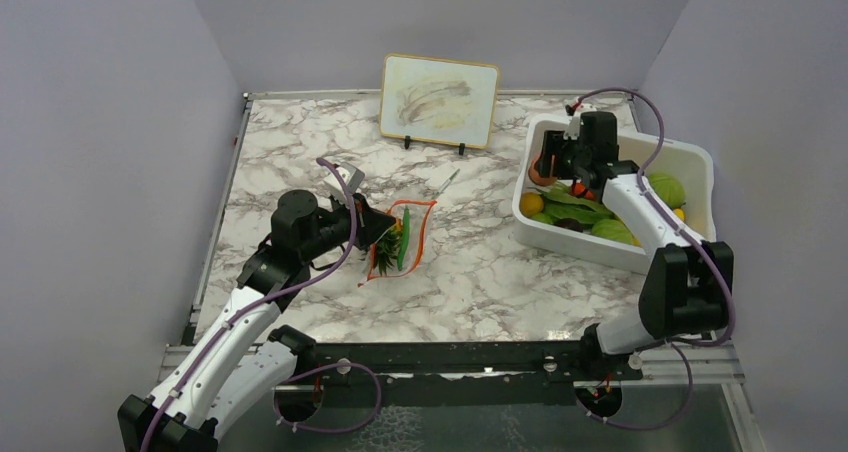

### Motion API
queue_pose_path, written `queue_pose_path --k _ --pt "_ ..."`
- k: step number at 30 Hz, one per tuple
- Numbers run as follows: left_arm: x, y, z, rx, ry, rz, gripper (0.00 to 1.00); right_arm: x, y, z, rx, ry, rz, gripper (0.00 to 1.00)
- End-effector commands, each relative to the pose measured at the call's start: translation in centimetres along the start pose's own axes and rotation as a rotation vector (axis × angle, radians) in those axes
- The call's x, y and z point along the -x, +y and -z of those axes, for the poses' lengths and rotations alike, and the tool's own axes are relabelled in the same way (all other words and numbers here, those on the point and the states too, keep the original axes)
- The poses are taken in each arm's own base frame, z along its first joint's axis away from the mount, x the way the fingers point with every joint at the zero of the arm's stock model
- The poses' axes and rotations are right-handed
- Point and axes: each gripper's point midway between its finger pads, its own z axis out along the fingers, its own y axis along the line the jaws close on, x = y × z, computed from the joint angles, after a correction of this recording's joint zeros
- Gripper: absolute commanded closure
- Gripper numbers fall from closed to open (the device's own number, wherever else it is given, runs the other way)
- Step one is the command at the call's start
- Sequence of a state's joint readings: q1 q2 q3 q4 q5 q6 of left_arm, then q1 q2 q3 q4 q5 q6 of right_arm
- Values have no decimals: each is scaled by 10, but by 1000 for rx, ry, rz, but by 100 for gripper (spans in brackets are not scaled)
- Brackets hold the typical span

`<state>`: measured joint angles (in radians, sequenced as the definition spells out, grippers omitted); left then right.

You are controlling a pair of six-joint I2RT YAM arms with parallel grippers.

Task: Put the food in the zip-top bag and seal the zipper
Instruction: Pick up the fake fruit from the bin.

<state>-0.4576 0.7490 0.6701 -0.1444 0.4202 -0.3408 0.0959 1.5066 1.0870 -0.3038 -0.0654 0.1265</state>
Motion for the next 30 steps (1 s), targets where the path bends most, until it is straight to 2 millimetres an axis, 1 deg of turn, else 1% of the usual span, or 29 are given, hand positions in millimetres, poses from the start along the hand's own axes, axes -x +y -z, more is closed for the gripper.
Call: queue_pose_path --k 1,6,11,13,15,19,22,28,30 --pt "2 1 0 0 -9 -13 100 10 1 27 -5 -40 -13 51" --pt "1 2 -1 3 -6 -11 100 26 5 61 -3 -105 -9 52" --pt "0 2 -1 5 -5 -11 100 37 17 93 39 -151 9 52" --pt "1 3 -1 7 -7 -11 100 39 29 105 92 -171 24 52" --pt "1 2 -1 5 -6 -11 100 41 45 119 164 -195 44 52" --pt "0 2 -2 6 -4 -7 100 39 76 139 278 -215 66 52" --pt "-1 3 -3 6 1 -5 100 34 98 147 349 -215 75 52" --pt "-2 5 -3 11 4 -2 100 23 142 155 475 -186 105 52" --pt "-2 5 -3 14 4 -4 100 21 157 162 524 -184 110 52"
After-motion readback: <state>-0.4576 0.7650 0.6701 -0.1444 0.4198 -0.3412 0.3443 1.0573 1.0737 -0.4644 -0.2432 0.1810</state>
